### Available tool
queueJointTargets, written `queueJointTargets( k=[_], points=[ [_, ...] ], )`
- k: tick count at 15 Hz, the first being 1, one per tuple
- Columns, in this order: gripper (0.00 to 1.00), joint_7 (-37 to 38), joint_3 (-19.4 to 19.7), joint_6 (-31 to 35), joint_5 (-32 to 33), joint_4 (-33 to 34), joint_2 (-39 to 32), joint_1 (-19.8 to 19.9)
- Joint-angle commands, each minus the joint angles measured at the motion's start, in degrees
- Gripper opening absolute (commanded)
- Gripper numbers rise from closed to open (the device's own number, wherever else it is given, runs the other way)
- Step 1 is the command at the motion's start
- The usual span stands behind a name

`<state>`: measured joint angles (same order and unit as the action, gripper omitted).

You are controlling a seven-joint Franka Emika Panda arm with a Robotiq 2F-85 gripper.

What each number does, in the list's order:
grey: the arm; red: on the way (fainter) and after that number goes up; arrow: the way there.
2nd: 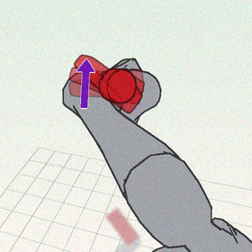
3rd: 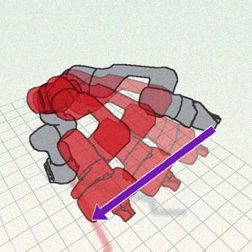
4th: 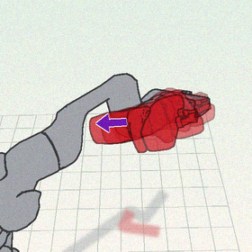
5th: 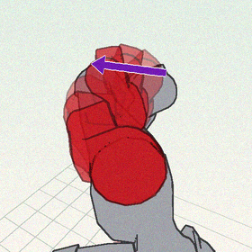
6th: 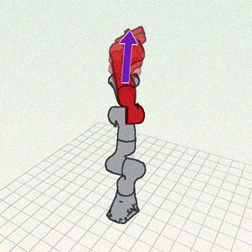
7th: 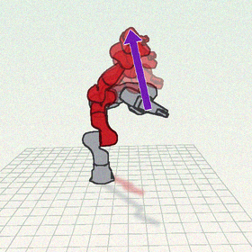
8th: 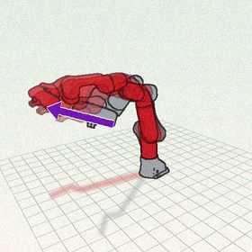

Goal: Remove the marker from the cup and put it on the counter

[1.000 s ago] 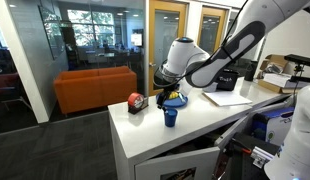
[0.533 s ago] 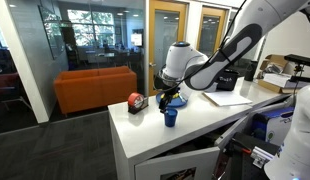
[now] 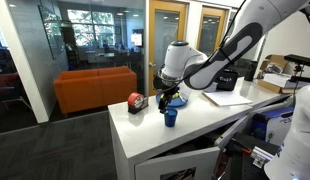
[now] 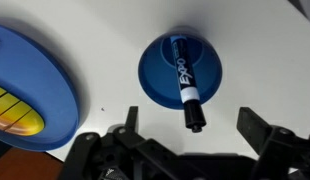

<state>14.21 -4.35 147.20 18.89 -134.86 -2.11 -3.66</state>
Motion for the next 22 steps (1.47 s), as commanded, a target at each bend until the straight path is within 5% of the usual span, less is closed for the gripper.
queueJointTargets(
  k=[1, 2, 12, 22],
  points=[
    [0.81, 1.28, 0.18, -0.88, 1.78, 1.13, -0.38, -0.95],
    [0.66, 1.24, 0.17, -0.79, 1.68, 1.12, -0.37, -1.12],
    [0.00, -0.98, 0.74, 2.53, -0.09, -1.12, 2.41, -0.56],
    [0.04, -0.82, 1.53, -2.10, 0.20, 0.09, 8.70, 1.10]
  ],
)
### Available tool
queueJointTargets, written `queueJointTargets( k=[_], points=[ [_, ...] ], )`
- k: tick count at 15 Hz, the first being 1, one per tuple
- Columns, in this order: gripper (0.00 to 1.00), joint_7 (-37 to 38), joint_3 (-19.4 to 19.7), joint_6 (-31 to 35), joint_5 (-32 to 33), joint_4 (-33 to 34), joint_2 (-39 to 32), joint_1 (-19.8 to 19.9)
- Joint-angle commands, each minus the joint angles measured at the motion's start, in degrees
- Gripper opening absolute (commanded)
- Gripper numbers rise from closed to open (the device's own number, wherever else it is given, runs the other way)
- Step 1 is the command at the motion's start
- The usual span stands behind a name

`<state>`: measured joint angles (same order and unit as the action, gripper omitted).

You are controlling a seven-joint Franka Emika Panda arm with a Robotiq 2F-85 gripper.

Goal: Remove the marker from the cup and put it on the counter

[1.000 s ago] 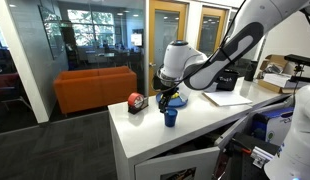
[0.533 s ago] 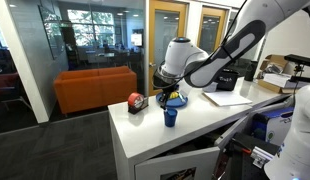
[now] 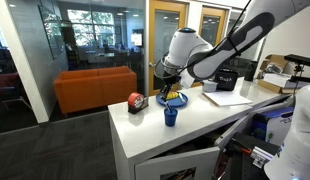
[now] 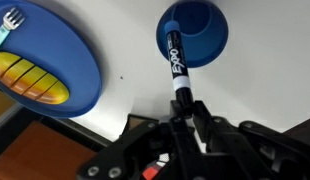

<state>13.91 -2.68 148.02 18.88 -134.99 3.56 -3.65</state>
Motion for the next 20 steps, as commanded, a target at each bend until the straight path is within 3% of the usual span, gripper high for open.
queueJointTargets(
  k=[1, 9, 20],
  points=[
    [0.04, -0.43, -0.14, -4.14, 0.30, 0.58, 4.33, 1.56],
    [0.04, 0.05, -0.14, -10.50, 0.77, 2.03, 9.10, 4.91],
    [0.04, 6.05, 2.51, -7.98, 3.16, 2.16, 0.54, 8.88]
  ],
)
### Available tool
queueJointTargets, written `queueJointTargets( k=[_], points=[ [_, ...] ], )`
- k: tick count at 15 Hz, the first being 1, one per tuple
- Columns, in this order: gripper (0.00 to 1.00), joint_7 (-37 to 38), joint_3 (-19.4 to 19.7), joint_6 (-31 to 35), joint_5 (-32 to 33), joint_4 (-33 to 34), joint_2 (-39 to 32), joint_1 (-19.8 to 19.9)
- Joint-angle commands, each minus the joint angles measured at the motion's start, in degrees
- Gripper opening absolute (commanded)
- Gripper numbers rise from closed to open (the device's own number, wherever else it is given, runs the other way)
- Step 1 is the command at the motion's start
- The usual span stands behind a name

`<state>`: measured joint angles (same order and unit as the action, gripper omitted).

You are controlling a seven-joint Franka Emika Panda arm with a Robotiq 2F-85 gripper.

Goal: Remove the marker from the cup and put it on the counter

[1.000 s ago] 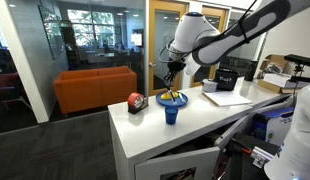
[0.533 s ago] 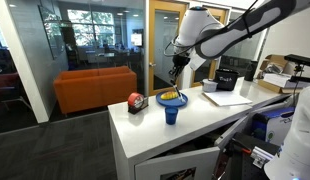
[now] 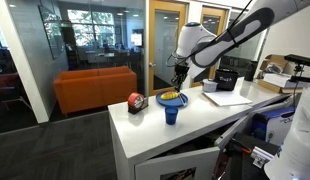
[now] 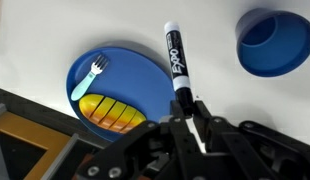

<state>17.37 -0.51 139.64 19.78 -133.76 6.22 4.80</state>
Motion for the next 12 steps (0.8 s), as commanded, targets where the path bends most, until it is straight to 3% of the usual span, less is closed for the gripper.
queueJointTargets(
  k=[1, 12],
  points=[
    [0.04, 3.09, 0.66, 0.18, 2.66, 1.01, -2.89, 0.38],
    [0.04, 2.86, 4.24, -1.81, 2.68, 0.76, -8.65, -0.33]
  ],
)
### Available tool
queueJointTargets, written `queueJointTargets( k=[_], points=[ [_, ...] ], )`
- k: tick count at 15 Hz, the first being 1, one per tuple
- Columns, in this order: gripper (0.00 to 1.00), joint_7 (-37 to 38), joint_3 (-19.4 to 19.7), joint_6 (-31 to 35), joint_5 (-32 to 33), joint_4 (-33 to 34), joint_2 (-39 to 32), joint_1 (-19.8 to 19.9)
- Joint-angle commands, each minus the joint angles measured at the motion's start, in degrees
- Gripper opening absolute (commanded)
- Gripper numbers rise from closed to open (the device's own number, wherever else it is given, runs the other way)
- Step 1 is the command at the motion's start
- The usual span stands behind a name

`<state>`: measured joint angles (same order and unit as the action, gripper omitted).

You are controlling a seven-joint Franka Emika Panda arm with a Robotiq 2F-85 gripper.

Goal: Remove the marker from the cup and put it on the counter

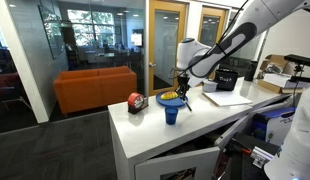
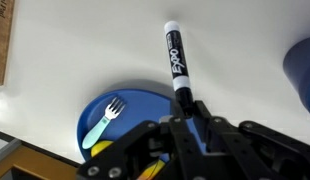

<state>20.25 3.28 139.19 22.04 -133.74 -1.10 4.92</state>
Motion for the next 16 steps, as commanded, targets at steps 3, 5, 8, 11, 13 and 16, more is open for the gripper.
queueJointTargets(
  k=[3, 5, 8, 11, 13, 16],
  points=[
    [0.04, -0.47, 0.52, -1.66, -0.05, 0.66, -2.96, -0.85],
    [0.04, -0.62, 0.59, -1.70, -0.35, 0.72, -3.77, -1.14],
    [0.04, -0.82, 0.64, -1.69, -0.66, 0.83, -4.33, -1.45],
    [0.04, -1.45, 0.56, -1.43, -1.29, 0.83, -4.38, -1.59],
    [0.04, -1.72, 0.51, -1.44, -1.72, 0.88, -4.42, -1.68],
    [0.49, -2.09, 0.49, -1.35, -2.09, 0.82, -4.30, -1.76]
  ],
)
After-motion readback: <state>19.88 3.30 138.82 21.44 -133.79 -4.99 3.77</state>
